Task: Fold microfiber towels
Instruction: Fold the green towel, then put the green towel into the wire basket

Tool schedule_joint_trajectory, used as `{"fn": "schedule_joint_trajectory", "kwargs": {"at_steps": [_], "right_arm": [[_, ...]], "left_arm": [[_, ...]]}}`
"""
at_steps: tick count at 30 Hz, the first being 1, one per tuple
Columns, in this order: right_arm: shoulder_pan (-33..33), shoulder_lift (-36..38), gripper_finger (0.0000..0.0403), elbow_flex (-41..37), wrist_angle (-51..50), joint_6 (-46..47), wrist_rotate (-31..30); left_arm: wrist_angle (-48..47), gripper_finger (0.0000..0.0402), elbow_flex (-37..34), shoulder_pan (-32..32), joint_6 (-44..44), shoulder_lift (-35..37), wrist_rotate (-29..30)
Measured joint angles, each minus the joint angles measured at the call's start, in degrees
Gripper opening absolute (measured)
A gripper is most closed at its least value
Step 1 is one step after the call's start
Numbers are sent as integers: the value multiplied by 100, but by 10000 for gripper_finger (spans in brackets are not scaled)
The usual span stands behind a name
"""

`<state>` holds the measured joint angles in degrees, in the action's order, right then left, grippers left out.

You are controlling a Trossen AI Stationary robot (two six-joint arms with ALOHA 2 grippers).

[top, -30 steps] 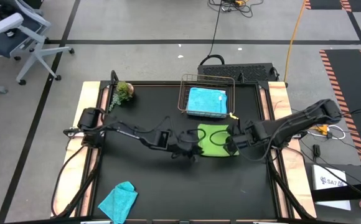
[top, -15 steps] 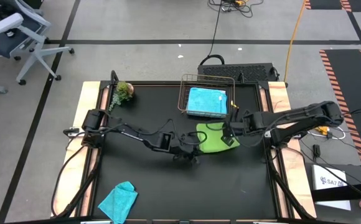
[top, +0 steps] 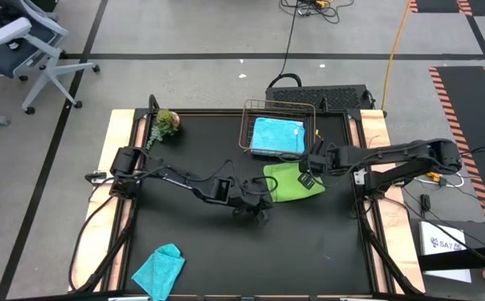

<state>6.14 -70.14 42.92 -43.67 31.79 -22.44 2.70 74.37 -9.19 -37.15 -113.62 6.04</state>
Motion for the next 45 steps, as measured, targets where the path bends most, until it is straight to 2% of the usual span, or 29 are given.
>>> {"fn": "schedule_joint_trajectory", "kwargs": {"at_steps": [4,8,15,22,25,29,32,36,41,45], "right_arm": [[102,-1,0,-405,637,-198,-2],[139,-1,14,-620,824,-278,0],[139,0,68,-658,838,-716,-183],[157,13,133,-636,808,-701,-318],[154,143,144,-446,788,-477,-299],[36,497,137,-39,691,-413,-253],[-77,846,122,256,742,-232,65],[-333,1310,79,319,735,226,456],[-807,1822,9,321,749,629,467],[-1237,2119,6,328,929,883,188]], "left_arm": [[-3,26,0,0,-58,0,2],[-17,26,0,0,-72,0,2],[-78,26,0,11,-92,0,2],[-105,26,0,15,-164,0,4],[-103,26,0,15,-170,0,18],[10,26,0,43,-28,0,339],[345,26,1,184,64,-27,391],[680,14,8,409,-4,-168,341],[1282,6,46,494,-108,-385,121],[1737,3,37,364,-375,-673,51]]}}
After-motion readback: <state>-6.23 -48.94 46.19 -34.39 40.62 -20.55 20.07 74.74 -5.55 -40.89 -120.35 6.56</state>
